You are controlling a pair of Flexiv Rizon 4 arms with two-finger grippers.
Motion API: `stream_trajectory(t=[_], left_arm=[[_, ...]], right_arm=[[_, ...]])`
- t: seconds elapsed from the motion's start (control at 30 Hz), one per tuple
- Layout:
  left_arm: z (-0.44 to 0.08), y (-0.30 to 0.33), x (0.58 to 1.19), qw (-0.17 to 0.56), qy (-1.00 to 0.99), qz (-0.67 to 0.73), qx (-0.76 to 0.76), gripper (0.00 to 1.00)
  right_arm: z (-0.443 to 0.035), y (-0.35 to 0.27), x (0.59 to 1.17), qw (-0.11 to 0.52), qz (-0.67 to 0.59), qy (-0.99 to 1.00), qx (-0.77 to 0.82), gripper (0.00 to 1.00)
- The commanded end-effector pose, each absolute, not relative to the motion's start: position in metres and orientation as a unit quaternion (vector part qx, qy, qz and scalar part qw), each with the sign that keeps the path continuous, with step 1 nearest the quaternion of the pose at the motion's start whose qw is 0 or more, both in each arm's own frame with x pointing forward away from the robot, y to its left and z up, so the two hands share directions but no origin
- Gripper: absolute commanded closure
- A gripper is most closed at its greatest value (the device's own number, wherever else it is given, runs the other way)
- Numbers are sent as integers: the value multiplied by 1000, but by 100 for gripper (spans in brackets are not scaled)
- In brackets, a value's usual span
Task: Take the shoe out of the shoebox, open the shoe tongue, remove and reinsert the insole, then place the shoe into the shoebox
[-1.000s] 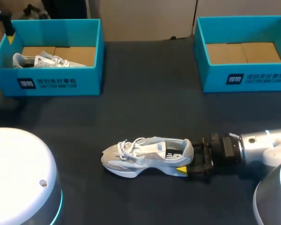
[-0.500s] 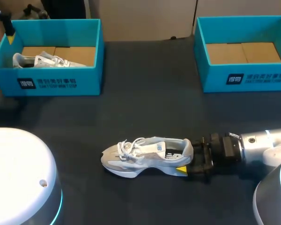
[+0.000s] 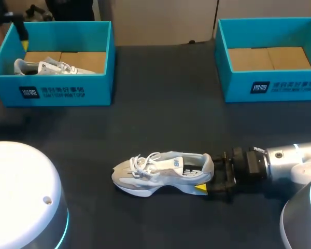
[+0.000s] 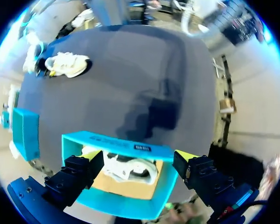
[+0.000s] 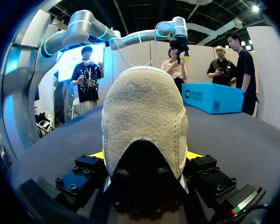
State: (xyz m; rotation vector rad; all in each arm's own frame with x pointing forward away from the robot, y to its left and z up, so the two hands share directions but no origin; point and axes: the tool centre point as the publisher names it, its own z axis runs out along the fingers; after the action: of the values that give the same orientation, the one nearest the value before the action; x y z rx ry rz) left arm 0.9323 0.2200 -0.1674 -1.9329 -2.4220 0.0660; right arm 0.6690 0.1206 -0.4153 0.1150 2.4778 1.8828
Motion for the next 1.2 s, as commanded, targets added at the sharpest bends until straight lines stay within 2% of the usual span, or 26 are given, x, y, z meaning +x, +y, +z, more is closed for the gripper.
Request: stream_trajectory(t=[0.03,0.33,0.93,1.2], left_arm=[[-179,194,892,1,-823,-25,-568,0],[-198,148,852,10,-872,21,-489,0],[-198,148,852,10,-872,21,-489,0],[-198,132,834,17,-952,-4,-305,0]], right_arm=[[-414,121,669,14,603,797,37,100],[-414,121,669,14,603,797,37,100],[-414,121,669,14,603,797,37,100],[-414,121,669,14,603,797,37,100]])
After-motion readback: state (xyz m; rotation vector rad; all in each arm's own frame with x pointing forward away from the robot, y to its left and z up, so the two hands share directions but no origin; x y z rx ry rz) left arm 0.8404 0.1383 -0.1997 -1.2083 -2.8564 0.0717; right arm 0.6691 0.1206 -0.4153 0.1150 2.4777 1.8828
